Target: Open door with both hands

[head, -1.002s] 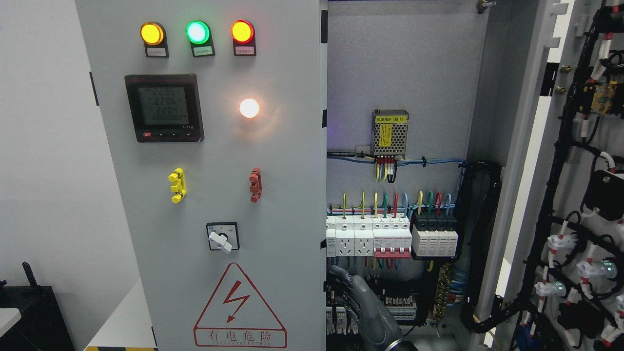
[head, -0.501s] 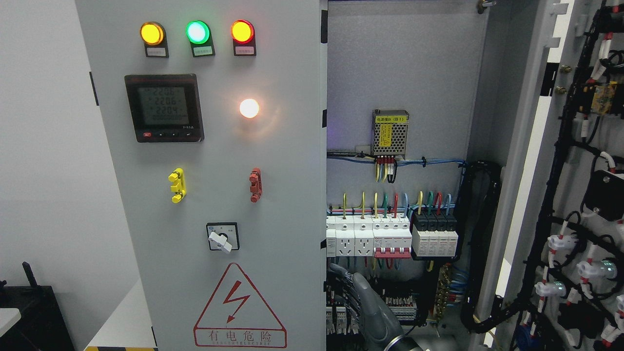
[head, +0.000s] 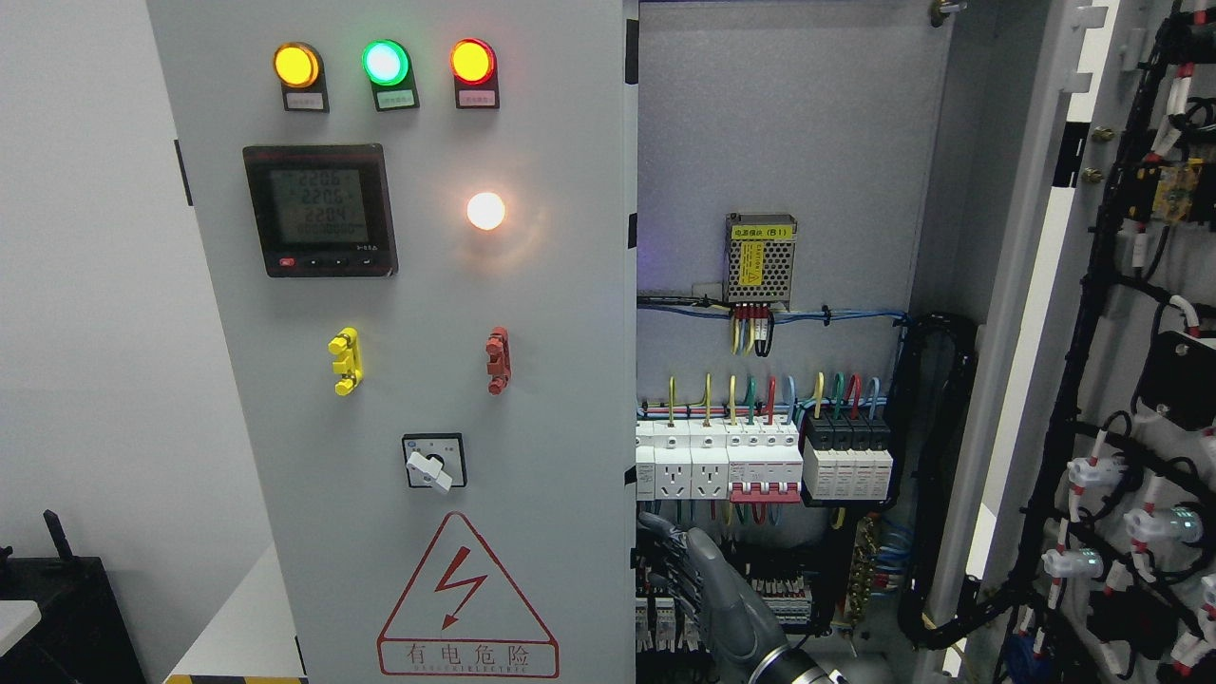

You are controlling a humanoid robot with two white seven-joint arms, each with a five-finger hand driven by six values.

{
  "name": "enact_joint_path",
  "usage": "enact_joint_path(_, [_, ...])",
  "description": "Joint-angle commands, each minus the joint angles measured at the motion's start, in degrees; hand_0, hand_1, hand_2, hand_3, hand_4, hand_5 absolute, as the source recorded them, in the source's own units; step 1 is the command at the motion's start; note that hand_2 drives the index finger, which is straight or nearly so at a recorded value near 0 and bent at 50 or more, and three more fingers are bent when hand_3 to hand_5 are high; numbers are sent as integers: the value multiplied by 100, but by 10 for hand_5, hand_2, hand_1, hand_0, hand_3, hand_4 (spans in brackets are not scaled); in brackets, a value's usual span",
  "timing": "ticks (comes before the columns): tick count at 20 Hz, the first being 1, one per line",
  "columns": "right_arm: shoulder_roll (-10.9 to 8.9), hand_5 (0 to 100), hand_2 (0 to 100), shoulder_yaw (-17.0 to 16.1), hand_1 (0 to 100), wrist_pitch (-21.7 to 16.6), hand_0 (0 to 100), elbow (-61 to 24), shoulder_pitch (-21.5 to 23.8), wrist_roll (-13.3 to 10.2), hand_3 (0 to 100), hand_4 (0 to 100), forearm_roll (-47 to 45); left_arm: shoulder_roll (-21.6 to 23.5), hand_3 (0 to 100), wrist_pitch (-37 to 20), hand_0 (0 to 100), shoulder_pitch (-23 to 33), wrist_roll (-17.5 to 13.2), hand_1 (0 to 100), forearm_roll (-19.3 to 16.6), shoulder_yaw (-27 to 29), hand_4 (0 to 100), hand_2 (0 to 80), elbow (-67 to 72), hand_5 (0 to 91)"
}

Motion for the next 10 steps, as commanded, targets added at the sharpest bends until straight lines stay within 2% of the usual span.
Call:
enact_joint_path(1, [-46, 0, 0, -23, 0, -5, 0, 285, -119, 73, 0, 0, -11, -1, 0, 0, 0, -1, -2, 0, 0, 176, 29, 0, 0, 0])
enact_joint_path(10, [-38, 0, 0, -41, 0, 4, 0, 443, -287, 143, 0, 0, -11, -1, 0, 0, 0, -1, -2, 0, 0, 176, 29, 0, 0, 0])
